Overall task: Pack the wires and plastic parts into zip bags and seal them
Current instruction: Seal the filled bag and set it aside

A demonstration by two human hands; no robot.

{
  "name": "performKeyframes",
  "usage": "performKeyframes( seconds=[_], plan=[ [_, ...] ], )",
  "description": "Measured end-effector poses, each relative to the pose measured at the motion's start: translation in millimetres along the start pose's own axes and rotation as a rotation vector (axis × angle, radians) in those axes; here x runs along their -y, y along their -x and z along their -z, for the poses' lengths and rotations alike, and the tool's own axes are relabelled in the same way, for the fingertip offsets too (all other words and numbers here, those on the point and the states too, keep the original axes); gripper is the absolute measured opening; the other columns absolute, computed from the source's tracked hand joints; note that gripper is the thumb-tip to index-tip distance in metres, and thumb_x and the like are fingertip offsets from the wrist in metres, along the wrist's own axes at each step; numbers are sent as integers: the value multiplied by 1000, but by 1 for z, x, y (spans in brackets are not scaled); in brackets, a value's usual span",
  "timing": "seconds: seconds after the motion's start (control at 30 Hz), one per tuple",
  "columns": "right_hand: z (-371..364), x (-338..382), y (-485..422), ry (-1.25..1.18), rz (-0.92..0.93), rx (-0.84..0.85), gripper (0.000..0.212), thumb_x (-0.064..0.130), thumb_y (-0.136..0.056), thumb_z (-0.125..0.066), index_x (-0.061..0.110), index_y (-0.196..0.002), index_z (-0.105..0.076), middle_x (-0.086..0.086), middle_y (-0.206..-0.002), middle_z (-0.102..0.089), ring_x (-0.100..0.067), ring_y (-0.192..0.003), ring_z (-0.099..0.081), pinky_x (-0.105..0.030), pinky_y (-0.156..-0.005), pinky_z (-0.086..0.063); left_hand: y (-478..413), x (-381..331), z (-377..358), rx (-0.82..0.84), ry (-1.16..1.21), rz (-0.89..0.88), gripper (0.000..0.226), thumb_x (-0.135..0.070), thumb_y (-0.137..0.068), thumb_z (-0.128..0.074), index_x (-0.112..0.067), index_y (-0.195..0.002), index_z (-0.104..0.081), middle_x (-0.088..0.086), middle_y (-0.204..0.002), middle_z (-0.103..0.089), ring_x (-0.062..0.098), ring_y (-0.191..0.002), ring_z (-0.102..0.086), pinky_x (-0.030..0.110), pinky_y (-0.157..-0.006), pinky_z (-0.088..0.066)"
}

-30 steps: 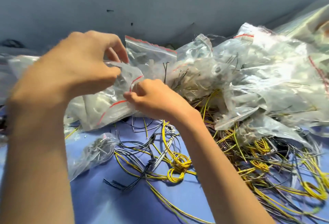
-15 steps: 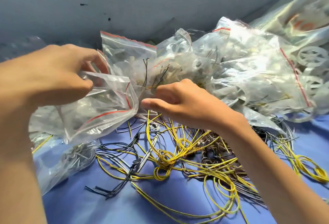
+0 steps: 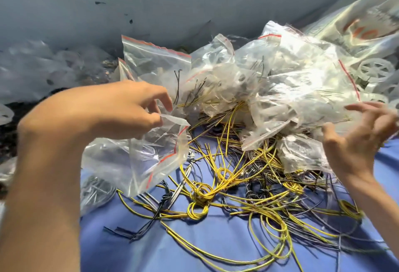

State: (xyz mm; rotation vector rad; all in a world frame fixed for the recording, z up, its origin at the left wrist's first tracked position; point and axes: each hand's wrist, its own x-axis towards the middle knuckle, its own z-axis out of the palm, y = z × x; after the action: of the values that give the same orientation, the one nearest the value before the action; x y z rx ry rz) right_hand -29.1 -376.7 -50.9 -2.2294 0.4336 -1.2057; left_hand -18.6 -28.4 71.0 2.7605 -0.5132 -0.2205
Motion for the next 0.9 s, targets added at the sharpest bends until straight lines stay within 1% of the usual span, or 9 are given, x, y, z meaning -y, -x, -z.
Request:
performKeyframes(
  seconds=[0.1,0.23,0.3,0.4,0.6,0.67,0.73,0.83,0.9],
  plan=[
    [1,-8,-20,22,-252,-28,81,35,-62,-47,9,-137,-29,-20,-146,-25,-36,-135,-26,-53,-107,-25,-5,-1,-4,6,-14,-19,19,-19,-86,-52,-33,-99,-56,-11,-91,-67,-3,-51,-58,7,-56,-41],
    [-1,-27,-33,174,-426,271,95,44,-61,-43,11,-148,-18,-14,-157,-4,-37,-144,-4,-55,-114,-12,-6,-3,-4,19,-7,-22,20,-18,-87,-51,-34,-98,-55,-10,-91,-69,-3,-50,-58,9,-56,-41],
    [-2,-36,-32,253,-365,371,91,47,-63,-40,4,-142,-29,-17,-153,-15,-39,-140,-7,-50,-113,-12,-6,-3,-5,25,1,-25,19,-18,-86,-51,-33,-98,-55,-8,-89,-70,-4,-50,-57,15,-61,-45],
    [-3,-40,-36,349,-290,363,74,48,-64,-40,0,-120,-45,-19,-134,-33,-42,-131,-19,-51,-106,-24,-6,-3,-6,39,5,-24,18,-25,-83,-49,-33,-98,-55,-8,-88,-71,-6,-50,-57,21,-65,-47],
    [1,-41,-38,377,-252,459,68,41,-61,-49,5,-118,-42,-17,-131,-32,-33,-126,-23,-46,-104,-27,-8,-6,-11,36,39,-20,18,-17,-87,-50,-34,-91,-54,-10,-87,-69,-1,-47,-59,28,-59,-49],
    [2,-48,-34,464,-160,477,58,26,-72,-62,4,-121,-40,-17,-130,-36,-34,-123,-26,-51,-100,-34,-9,-8,-12,39,32,-16,22,-14,-89,-49,-35,-92,-54,-10,-87,-69,-1,-48,-59,32,-64,-55],
    [7,-53,-33,651,-34,421,42,9,-77,-63,2,-114,-45,-21,-119,-47,-38,-113,-35,-55,-89,-42,-9,-9,-12,40,11,-15,22,-15,-89,-48,-36,-95,-54,-10,-88,-69,-2,-49,-59,34,-69,-56],
    [21,-54,-37,762,38,379,23,8,-78,-64,-1,-97,-56,-26,-100,-56,-42,-97,-46,-52,-79,-47,-11,-11,-12,50,-23,-21,22,-17,-90,-47,-36,-101,-54,-10,-89,-69,-5,-51,-58,29,-71,-52],
    [30,-51,-37,718,95,353,21,12,-78,-68,-5,-88,-61,-26,-93,-55,-42,-91,-49,-52,-75,-49,-12,-12,-13,54,-49,-32,19,-21,-92,-49,-36,-103,-54,-10,-88,-69,-10,-53,-56,20,-66,-46]
  ],
)
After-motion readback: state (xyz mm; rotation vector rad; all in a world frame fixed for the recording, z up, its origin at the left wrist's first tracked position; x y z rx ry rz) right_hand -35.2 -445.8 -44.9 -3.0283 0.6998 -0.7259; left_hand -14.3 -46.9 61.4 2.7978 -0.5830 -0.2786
